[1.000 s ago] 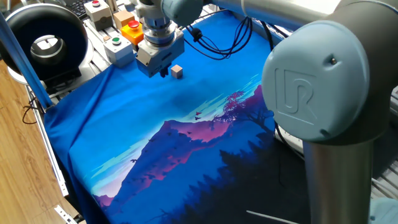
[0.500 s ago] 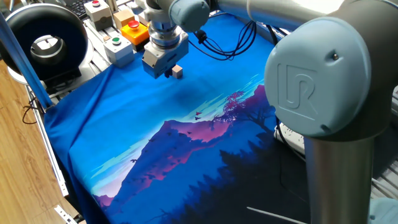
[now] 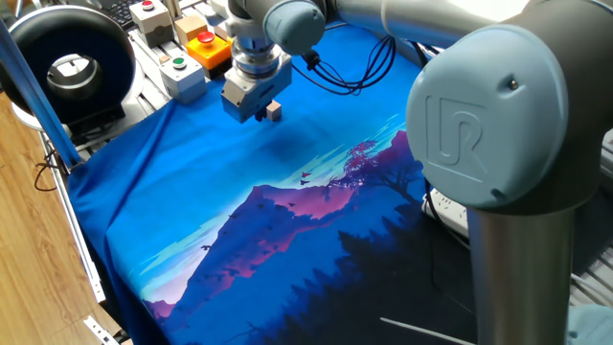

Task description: Approach and touch the side of the small block

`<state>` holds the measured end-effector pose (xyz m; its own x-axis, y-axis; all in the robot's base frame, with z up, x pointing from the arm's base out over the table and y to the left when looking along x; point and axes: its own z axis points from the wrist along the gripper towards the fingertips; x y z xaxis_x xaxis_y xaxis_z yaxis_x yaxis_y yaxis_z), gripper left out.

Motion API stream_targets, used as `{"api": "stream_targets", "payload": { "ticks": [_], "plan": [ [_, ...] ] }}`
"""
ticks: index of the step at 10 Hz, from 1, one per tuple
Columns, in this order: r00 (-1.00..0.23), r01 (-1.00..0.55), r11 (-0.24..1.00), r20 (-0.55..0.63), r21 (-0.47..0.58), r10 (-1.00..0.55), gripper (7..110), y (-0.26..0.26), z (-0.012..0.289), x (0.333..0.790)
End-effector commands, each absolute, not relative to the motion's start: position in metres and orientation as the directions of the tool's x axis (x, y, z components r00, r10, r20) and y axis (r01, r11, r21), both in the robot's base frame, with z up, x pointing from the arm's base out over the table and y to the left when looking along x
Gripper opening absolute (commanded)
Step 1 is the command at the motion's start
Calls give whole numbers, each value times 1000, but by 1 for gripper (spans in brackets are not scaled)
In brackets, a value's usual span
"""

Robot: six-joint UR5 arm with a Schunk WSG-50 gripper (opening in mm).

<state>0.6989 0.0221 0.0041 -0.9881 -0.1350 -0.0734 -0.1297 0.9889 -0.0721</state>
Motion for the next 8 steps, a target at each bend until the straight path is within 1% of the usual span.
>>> {"api": "stream_targets", "payload": {
  "ticks": [1, 4, 6, 7, 8],
  "plan": [
    [-988, -126, 990, -83, -64, -132, 7, 19, 1, 701],
    [-987, -131, 989, -85, -71, -137, 7, 16, 1, 701],
    [-980, -166, 979, -92, -119, -177, 7, 5, 2, 705],
    [-980, -166, 979, -92, -120, -177, 7, 4, 2, 704],
    [-983, -148, 985, -95, -85, -155, 7, 13, 1, 703]
  ]
}}
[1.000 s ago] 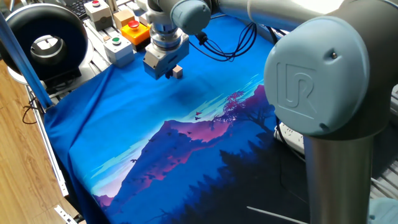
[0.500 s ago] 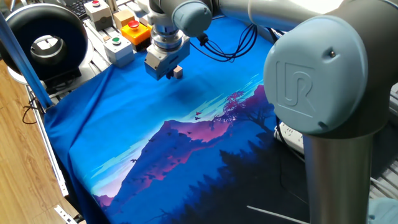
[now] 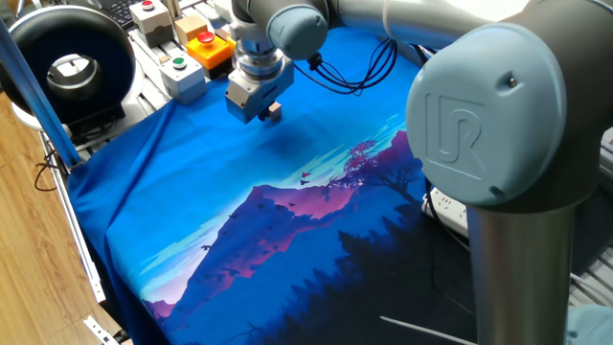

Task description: Approach and touch the side of the small block

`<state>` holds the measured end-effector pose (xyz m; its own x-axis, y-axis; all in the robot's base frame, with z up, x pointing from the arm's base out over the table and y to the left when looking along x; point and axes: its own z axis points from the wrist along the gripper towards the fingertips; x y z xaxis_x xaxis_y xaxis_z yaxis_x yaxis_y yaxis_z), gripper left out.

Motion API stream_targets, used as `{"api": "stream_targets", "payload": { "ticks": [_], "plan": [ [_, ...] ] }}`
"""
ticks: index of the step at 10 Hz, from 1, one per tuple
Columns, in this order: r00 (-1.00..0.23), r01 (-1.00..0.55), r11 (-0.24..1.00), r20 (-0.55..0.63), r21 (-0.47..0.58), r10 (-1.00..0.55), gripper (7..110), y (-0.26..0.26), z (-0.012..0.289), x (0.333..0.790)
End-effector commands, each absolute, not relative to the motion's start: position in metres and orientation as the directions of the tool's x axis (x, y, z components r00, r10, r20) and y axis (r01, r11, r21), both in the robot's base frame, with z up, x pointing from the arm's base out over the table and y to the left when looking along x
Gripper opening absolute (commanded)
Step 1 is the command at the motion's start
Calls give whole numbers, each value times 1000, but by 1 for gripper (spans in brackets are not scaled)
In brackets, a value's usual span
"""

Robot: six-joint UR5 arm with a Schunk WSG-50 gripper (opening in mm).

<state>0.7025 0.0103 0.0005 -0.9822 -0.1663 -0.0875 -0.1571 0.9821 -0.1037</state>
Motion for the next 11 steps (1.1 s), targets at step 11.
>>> {"api": "stream_targets", "payload": {
  "ticks": [11],
  "plan": [
    [-999, -7, 992, -42, 129, -2, 7, 62, 2, 686]
  ]
}}
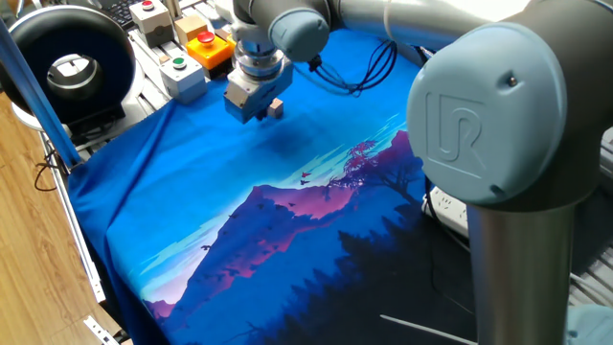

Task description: Approach and touch the side of the small block

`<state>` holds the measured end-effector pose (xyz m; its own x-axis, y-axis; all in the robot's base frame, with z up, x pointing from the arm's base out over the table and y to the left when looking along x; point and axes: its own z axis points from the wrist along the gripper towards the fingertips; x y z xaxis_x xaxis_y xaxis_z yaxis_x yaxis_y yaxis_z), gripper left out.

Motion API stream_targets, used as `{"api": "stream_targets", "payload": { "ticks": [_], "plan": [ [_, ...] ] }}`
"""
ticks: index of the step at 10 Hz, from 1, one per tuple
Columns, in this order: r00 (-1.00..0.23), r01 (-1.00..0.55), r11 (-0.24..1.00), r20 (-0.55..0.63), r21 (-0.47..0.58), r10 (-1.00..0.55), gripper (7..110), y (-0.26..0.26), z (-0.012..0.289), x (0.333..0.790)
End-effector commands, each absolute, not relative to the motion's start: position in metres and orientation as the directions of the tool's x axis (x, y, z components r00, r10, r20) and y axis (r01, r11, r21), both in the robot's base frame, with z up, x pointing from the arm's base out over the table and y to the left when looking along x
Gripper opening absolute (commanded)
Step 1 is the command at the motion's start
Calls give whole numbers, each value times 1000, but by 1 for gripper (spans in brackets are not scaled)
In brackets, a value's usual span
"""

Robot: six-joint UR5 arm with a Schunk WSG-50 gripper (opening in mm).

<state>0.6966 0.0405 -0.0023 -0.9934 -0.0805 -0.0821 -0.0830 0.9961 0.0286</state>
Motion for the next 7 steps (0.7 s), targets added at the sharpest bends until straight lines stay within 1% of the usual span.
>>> {"api": "stream_targets", "payload": {
  "ticks": [1, 2, 3, 4, 7],
  "plan": [
    [-996, -58, 998, -63, 25, -56, 7, 36, 6, 687],
    [-996, -56, 998, -62, -7, -57, 7, 29, 18, 680],
    [-997, -44, 999, -56, -9, -45, 7, 28, 34, 671],
    [-997, -52, 998, -53, -29, -53, 7, 23, 42, 670],
    [-997, -62, 997, -34, -37, -64, 7, 20, 45, 661]
  ]
}}
